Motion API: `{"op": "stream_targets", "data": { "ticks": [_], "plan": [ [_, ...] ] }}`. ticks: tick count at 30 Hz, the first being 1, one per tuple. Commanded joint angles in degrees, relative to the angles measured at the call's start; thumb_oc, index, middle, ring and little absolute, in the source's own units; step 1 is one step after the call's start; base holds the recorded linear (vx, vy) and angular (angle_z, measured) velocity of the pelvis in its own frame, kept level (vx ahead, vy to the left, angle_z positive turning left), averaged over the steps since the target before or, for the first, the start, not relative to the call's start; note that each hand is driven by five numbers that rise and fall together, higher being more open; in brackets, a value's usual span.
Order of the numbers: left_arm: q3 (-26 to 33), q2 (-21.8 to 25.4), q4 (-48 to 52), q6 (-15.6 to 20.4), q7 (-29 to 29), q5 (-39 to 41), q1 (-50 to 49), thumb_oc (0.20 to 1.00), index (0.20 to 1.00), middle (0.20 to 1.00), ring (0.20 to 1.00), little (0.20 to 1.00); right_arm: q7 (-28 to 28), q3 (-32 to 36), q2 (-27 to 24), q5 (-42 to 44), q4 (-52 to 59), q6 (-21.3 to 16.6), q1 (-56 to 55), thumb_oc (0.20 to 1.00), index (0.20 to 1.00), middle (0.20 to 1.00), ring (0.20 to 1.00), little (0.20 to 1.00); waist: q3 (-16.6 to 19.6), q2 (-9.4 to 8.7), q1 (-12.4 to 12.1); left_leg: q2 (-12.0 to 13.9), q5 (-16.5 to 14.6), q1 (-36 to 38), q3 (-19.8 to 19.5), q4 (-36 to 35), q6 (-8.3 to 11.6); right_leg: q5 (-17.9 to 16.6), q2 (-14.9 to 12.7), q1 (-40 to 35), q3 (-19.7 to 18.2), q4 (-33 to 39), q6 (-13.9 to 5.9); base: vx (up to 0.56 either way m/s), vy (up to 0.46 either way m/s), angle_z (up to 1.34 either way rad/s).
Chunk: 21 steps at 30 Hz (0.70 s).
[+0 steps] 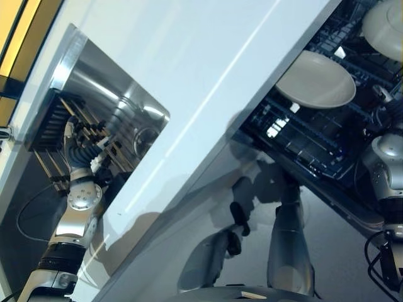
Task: Pick up plates and place into dishwasher.
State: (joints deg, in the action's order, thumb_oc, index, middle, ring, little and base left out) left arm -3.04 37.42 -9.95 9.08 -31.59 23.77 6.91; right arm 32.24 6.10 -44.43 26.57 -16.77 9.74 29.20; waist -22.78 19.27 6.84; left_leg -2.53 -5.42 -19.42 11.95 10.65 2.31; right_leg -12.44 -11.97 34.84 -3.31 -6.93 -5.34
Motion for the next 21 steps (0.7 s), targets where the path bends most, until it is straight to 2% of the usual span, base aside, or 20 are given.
{"op": "stream_targets", "data": {
  "ticks": [1, 7, 10, 15, 21],
  "plan": [
    [-6.1, -6.0, 1.9, -1.5, -0.8, -0.5, -2.1, 1.000, 1.000, 1.000, 1.000, 1.000, -17.0, -12.2, 2.0, 0.8, 0.2, 1.2, 7.0, 1.000, 1.000, 1.000, 1.000, 1.000, -7.0, -1.79, -3.9, -1.9, 2.7, -10.5, -2.2, 5.9, -2.59, 13.2, 4.2, 1.5, 2.9, -8.1, 2.64, -0.01, -0.063, 0.00],
    [-6.1, -5.0, 1.6, -2.7, -0.9, -0.4, -0.7, 1.000, 1.000, 1.000, 1.000, 1.000, -24.6, -16.9, 1.8, 2.2, 2.1, 0.2, 11.3, 1.000, 1.000, 1.000, 1.000, 1.000, -7.0, -3.51, -5.1, -1.8, 2.9, -11.9, -3.2, 6.5, -2.57, 13.0, 4.6, 2.0, 3.7, -8.1, 2.77, 0.00, -0.052, -0.01],
    [-6.2, -4.6, 1.2, -3.0, -0.5, -0.6, 0.1, 1.000, 1.000, 1.000, 1.000, 1.000, -27.7, -19.6, 2.9, 4.3, 4.2, -1.5, 13.8, 1.000, 1.000, 1.000, 1.000, 1.000, -7.0, -4.24, -6.0, -1.7, 3.0, -12.2, -3.7, 6.5, -2.61, 12.9, 4.6, 1.8, 4.4, -7.8, 2.82, 0.01, -0.046, 0.02],
    [-6.5, -4.3, 0.3, -2.9, 0.0, -0.7, 1.3, 1.000, 1.000, 1.000, 1.000, 1.000, -27.4, -24.1, 6.4, 2.3, 8.0, -2.9, 18.0, 1.000, 1.000, 1.000, 1.000, 1.000, -7.0, -5.20, -7.5, -1.8, 3.3, -11.9, -4.6, 6.1, -2.74, 12.8, 4.6, 0.8, 5.3, -7.3, 2.88, 0.00, -0.019, 0.05],
    [-6.0, -3.3, -0.9, -2.3, 2.5, 0.0, 2.1, 1.000, 1.000, 1.000, 1.000, 1.000, -27.9, -30.0, 10.0, 0.2, 7.9, -1.0, 27.2, 1.000, 1.000, 1.000, 1.000, 1.000, -7.0, -6.07, -10.0, -1.7, 3.1, -10.2, -5.7, 6.0, -2.88, 12.7, 4.4, -2.0, 7.0, -6.4, 3.10, 0.00, -0.016, 0.00]
  ]
}}
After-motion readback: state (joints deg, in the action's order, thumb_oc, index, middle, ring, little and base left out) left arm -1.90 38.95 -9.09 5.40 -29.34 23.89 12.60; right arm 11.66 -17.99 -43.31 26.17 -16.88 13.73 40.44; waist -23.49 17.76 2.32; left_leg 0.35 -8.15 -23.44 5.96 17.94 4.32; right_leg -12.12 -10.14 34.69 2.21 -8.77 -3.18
